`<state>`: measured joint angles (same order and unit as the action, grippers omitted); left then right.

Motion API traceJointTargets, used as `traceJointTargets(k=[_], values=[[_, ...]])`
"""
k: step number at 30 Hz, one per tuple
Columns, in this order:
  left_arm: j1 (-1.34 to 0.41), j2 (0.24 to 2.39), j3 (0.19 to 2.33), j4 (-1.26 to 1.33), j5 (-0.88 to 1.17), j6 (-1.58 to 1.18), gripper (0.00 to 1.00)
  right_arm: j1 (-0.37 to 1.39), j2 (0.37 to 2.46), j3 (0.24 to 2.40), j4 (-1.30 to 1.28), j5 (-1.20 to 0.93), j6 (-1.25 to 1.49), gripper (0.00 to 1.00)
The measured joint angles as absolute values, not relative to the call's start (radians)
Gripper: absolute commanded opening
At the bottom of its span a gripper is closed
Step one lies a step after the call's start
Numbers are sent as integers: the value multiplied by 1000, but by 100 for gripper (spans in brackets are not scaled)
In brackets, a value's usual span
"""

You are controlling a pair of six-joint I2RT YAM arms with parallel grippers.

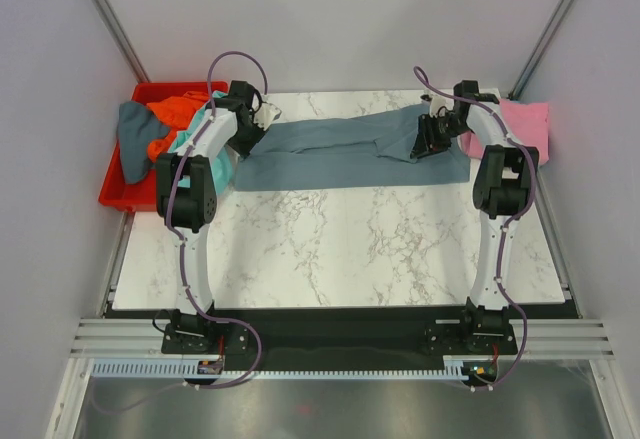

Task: Fold and stack the t-shirts
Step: Fold the tshirt

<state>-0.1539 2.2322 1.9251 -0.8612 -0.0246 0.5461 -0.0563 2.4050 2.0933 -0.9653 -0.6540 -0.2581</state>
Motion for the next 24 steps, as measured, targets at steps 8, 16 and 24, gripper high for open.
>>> traceJointTargets(k=[8, 16, 24], values=[[-154, 2232, 1925, -861, -25, 546, 2, -56, 2395, 2077, -966, -639, -259, 41], [-154, 2232, 1925, -861, -24, 545, 2, -56, 2399, 2078, -965, -620, -259, 40], [-154, 2232, 1925, -861, -25, 543, 2, -56, 2424, 2086, -964, -609, -258, 37]])
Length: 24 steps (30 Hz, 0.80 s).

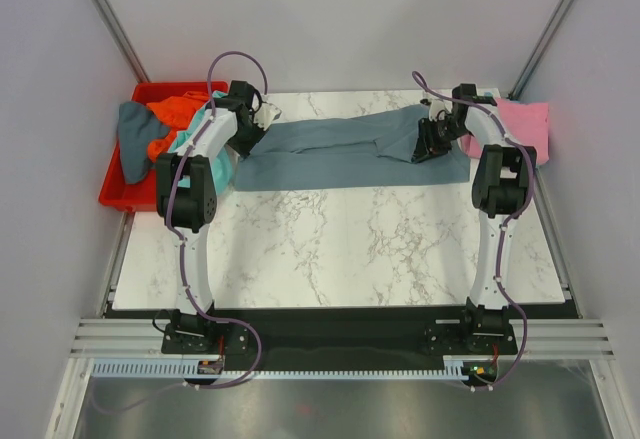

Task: Fold and stack the t-shirts
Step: Fold the tshirt

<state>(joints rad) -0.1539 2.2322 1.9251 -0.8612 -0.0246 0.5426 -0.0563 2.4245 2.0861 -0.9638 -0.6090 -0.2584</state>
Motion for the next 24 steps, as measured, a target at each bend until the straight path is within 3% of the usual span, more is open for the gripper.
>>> traceJointTargets(k=[6, 11, 24], values=[[-154, 2232, 1925, -861, -25, 543, 2, -56, 2439, 2096, -958, -606, -254, 13], [-154, 2232, 1925, -861, -25, 543, 2, -56, 2439, 2114, -949, -606, -246, 0], [-155, 2232, 1925, -861, -25, 535, 2, -27, 2440, 2217, -912, -608, -227, 0]])
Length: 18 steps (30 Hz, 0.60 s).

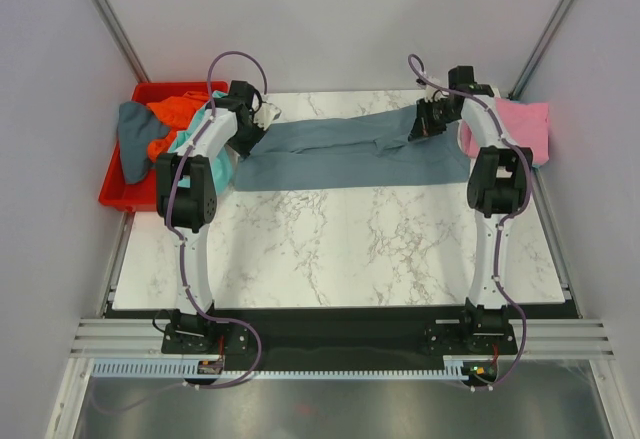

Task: Fold and stack the t-shirts
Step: Fold the tshirt

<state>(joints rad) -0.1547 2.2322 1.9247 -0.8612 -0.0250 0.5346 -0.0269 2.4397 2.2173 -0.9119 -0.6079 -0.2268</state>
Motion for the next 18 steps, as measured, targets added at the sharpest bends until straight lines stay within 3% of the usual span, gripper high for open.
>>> traceJointTargets(k=[18], values=[[-161, 2271, 1995, -846, -61, 513, 2, 53, 2513, 2334, -829, -562, -195, 0]])
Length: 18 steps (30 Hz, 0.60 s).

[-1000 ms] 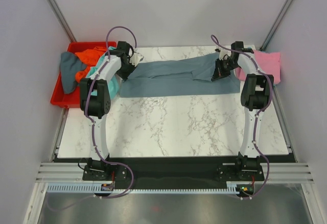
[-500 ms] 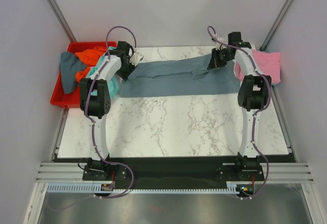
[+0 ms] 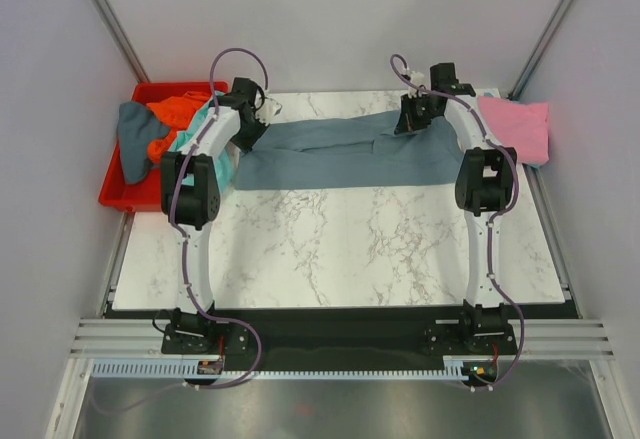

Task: Fold and stack the t-shirts
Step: Fold the tshirt

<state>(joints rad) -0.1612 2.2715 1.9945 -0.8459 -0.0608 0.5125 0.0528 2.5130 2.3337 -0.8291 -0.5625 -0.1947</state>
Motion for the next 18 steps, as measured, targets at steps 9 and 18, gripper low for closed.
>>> traceJointTargets(k=[9, 18], values=[[-162, 2299, 1999, -842, -79, 513, 2, 50, 2516, 2386, -769, -515, -164, 0], [-165, 2299, 2006, -834, -105, 511, 2, 51, 2534, 2421, -721, -493, -138, 0]])
